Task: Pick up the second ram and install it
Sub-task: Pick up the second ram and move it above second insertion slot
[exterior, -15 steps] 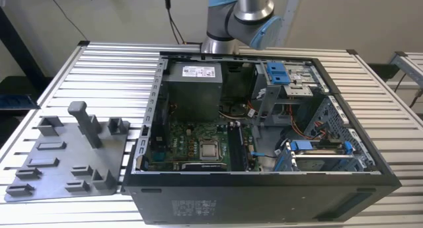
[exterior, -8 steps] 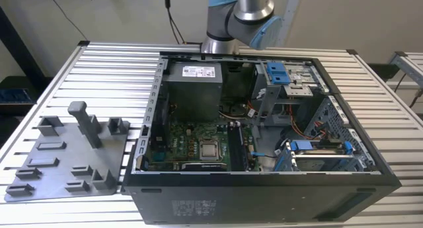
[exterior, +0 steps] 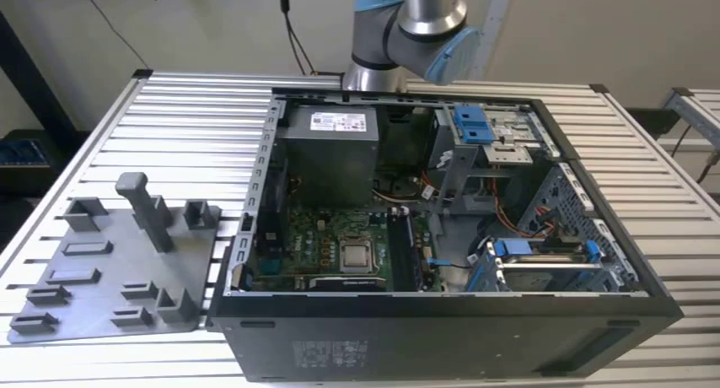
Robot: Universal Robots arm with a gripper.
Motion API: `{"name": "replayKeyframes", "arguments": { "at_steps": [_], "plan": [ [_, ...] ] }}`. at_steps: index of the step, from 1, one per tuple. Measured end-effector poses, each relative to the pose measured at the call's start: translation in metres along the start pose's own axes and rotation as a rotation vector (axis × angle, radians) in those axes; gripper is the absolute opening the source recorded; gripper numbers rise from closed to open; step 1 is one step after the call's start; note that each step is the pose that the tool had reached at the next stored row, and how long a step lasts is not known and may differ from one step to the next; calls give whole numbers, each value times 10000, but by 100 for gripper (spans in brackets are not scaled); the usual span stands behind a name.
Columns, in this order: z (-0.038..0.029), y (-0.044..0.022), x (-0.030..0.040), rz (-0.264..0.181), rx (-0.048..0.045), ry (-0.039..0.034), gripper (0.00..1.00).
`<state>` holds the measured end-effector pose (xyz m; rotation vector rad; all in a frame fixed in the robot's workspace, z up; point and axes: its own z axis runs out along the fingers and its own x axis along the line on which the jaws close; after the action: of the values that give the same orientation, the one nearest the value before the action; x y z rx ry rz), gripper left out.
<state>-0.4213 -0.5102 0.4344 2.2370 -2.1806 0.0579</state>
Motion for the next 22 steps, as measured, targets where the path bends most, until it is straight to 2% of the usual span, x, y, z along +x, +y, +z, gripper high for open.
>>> {"name": "replayKeyframes", "arguments": {
  "at_steps": [6, 9, 15, 22],
  "plan": [
    [0, -2, 0, -1, 1, -1, 14],
    [-1, -25, 1, 0, 0, 1, 14],
    [1, -141, 4, 0, -2, 0, 14],
    [4, -307, 8, 0, -5, -1, 14]
  ]
}}
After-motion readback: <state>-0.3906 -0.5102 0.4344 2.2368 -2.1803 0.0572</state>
